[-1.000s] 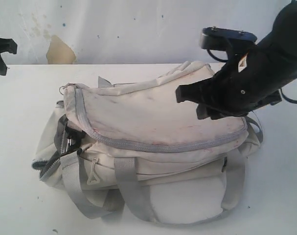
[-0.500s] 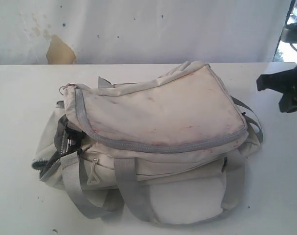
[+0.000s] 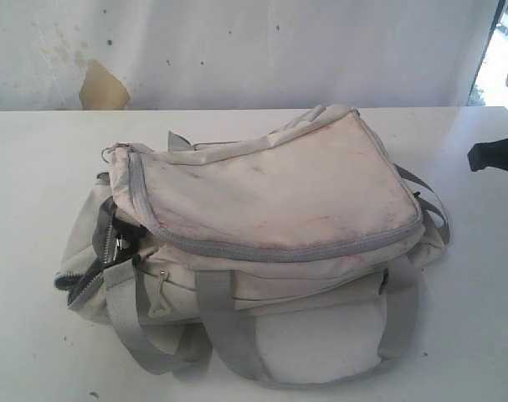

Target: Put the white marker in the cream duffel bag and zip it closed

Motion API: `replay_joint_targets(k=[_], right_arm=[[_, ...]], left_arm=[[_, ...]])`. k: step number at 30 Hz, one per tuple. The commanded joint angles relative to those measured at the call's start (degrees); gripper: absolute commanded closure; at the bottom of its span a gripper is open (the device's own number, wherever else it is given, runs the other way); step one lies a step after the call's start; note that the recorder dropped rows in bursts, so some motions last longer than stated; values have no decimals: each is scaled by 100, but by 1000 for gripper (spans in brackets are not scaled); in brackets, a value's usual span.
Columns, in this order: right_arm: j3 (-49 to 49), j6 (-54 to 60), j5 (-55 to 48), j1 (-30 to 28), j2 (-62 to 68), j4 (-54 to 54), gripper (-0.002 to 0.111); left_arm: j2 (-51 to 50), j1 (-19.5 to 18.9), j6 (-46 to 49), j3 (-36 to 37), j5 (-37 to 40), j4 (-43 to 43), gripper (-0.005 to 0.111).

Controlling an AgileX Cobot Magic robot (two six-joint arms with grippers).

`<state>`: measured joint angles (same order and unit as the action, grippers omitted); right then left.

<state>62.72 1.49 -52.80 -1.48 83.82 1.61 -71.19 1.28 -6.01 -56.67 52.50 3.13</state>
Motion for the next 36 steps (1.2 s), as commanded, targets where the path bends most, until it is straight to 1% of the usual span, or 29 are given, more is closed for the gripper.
replay_joint_targets(k=[1,6,9,15,18,25,28,36], right_arm=[[-10,149,-37,-32,-162,-40,108],[-195,721,-176,-32,-427,139,108],[-497,742,-32,-32,-701,139,108],[-975,744,53,-32,-1355,139,108],[-1060,744,52,-32,-1760,139,108],[-1171,744,8,-32,-2688,139,108],[-1227,754,-8,-32,-3168,128,108],[-1501,767,16,-32,-4610,128,108]], left_arm=[[350,5,-53,22,-15,46,107],[605,5,-8,22,103,83,107],[825,5,202,22,-41,-11,107],[1427,5,352,22,94,-259,107],[1805,5,465,22,227,-418,107],[2728,5,478,22,421,-422,107],[3185,5,478,173,381,-386,107],[4510,5,478,871,355,-373,107]])
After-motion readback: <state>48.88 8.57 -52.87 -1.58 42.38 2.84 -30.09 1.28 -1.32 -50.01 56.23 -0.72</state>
